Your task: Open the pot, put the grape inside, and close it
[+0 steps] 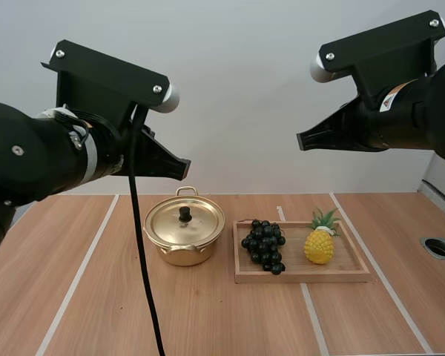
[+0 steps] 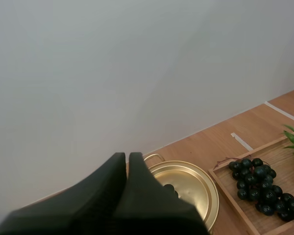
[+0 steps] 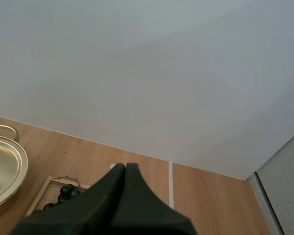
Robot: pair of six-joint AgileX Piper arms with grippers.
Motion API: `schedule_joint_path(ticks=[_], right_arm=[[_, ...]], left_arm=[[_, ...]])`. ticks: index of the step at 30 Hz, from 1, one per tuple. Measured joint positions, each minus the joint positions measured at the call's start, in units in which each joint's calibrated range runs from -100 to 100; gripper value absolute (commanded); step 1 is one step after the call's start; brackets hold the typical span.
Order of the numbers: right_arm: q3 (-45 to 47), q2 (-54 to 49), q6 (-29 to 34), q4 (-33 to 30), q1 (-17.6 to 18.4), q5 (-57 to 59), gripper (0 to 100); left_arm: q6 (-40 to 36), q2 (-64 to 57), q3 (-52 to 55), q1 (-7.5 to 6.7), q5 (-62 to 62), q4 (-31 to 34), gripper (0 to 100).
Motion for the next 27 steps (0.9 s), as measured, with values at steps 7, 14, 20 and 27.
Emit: schedule_joint_path(ticks=[7, 14, 20, 27], right_arm=[[0.0, 0.0, -1.3, 0.0, -1.1, -0.5, 100], [0.0, 0.0, -1.3, 0.0, -1.1, -0.5, 100], [0.0, 0.0, -1.3, 1.6, -1.1, -0.5, 100], [0.0, 0.0, -1.3, 3.1, -1.1, -0.5, 100]], left_arm=[[0.8, 2.0, 0.0, 0.09, -1.4, -1.0, 100], [0.8, 6.8, -1.4, 0.12, -1.8, -1.1, 100], [2.5, 17.1, -5.9, 0.12, 1.5, -2.2, 100], [4.9, 32.0, -10.2, 0.12, 5.3, -3.2, 100]])
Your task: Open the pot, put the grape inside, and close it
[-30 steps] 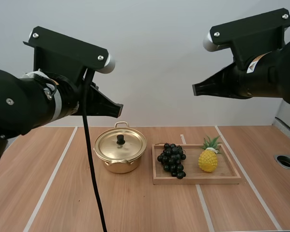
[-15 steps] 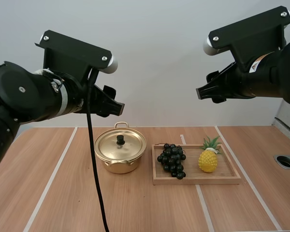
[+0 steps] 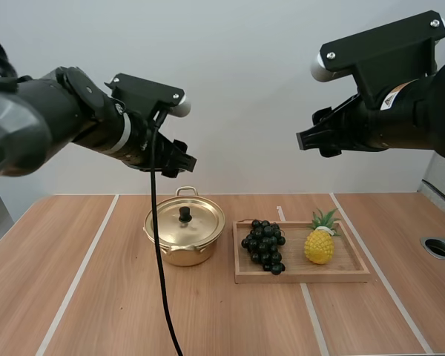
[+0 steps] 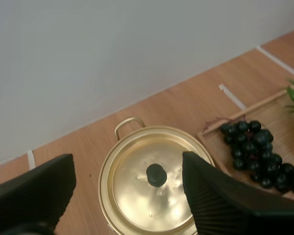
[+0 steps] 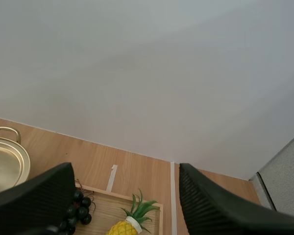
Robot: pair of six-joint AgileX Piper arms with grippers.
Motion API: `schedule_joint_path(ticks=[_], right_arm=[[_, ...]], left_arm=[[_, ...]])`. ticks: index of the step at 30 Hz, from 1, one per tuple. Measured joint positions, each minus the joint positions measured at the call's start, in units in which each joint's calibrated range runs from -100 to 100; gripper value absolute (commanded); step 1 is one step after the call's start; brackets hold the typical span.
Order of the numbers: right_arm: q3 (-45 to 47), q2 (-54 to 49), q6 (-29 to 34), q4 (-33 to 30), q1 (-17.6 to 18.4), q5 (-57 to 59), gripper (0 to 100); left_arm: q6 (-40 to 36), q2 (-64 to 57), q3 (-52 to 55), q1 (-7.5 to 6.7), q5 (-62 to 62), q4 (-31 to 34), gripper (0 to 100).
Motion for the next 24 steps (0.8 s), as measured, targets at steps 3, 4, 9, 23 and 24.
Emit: schedule_joint_path(ticks=[3, 4, 9, 23, 24], right_arm=[[0.0, 0.0, 0.0, 0.0, 0.0, 0.0, 100], [0.0, 0.0, 0.0, 0.0, 0.0, 0.0, 100], [0.0, 0.0, 0.0, 0.0, 0.0, 0.0, 100], [0.0, 0.0, 0.0, 0.0, 0.0, 0.0, 100], [0.0, 0.0, 0.0, 0.0, 0.0, 0.0, 100]], left_arm=[[0.8, 4.7, -0.6, 0.00, 0.0, 0.0, 100], [0.9, 6.0, -0.9, 0.00, 0.2, 0.0, 100], [1.9, 10.8, -1.5, -0.70, 1.0, 0.0, 100], [1.6, 17.2, -1.6, -4.25, 0.2, 1.8, 100], [1.3, 17.9, -1.8, -4.25, 0.2, 2.6, 100]])
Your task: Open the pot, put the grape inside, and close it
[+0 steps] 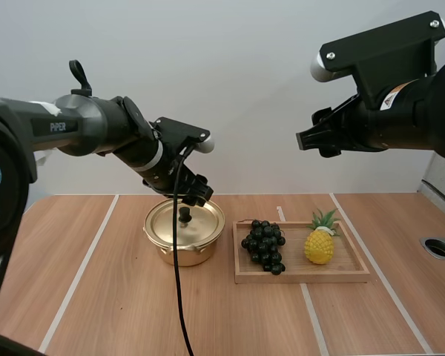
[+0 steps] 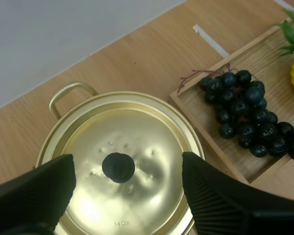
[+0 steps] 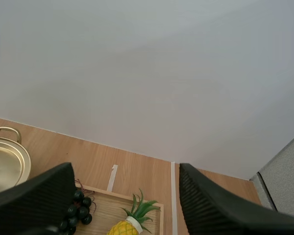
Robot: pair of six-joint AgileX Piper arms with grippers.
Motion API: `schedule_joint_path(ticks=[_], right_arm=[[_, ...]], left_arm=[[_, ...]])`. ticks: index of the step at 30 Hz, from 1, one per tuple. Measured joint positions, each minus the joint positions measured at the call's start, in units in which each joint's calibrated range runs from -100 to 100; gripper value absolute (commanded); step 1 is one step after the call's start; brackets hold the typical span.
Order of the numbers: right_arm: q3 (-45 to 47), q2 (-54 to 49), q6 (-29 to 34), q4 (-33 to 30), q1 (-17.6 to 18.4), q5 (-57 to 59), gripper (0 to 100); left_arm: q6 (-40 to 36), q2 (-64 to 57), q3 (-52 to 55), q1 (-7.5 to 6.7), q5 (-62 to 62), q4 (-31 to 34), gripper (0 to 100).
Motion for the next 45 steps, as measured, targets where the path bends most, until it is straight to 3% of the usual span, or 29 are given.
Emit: schedule_joint_path(ticks=[7, 15, 22, 45], right_arm=[[0.0, 0.0, 0.0, 0.0, 0.0, 0.0, 100], [0.0, 0.0, 0.0, 0.0, 0.0, 0.0, 100], [0.0, 0.0, 0.0, 0.0, 0.0, 0.0, 100], [0.0, 0.0, -0.1, 0.0, 0.0, 0.0, 100]], left_arm=[[-1.9, 5.1, -4.6, 0.00, 1.9, 2.6, 100], [-4.1, 11.2, -13.7, 0.00, 12.8, 5.6, 100], [-9.7, 14.2, -14.8, -2.29, 14.2, 17.9, 100], [-10.1, 19.0, -19.1, -2.74, 18.8, 19.2, 100]])
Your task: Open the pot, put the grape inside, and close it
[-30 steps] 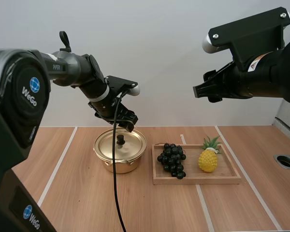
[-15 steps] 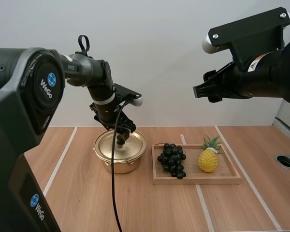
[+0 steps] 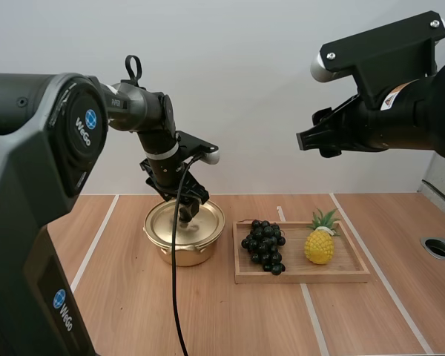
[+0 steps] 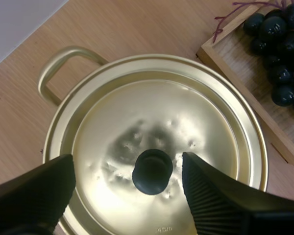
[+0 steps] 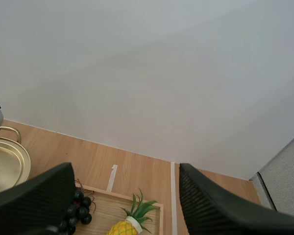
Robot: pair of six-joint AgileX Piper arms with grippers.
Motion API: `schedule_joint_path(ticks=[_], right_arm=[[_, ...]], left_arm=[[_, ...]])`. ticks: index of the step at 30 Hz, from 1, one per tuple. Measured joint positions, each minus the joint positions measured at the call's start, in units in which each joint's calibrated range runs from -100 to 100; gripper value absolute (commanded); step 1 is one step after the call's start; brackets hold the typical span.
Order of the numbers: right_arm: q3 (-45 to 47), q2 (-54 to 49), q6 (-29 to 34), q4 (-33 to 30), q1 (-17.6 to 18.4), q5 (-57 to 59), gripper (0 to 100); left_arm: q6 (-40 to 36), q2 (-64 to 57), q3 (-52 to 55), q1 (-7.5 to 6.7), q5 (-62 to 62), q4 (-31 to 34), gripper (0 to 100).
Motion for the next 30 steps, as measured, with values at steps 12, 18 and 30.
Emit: schedule_joint_path(ticks=[12, 18, 30], right_arm=[[0.0, 0.0, 0.0, 0.0, 0.0, 0.0, 100], [0.0, 0.0, 0.0, 0.0, 0.0, 0.0, 100], [0.0, 0.0, 0.0, 0.1, 0.0, 0.0, 100]], left_arm=[[0.0, 1.6, -0.7, -1.82, 2.0, 0.6, 100], [0.0, 1.8, -0.9, -1.82, 2.1, 1.6, 100], [0.0, 3.1, -0.9, -1.82, 2.1, 1.7, 100]])
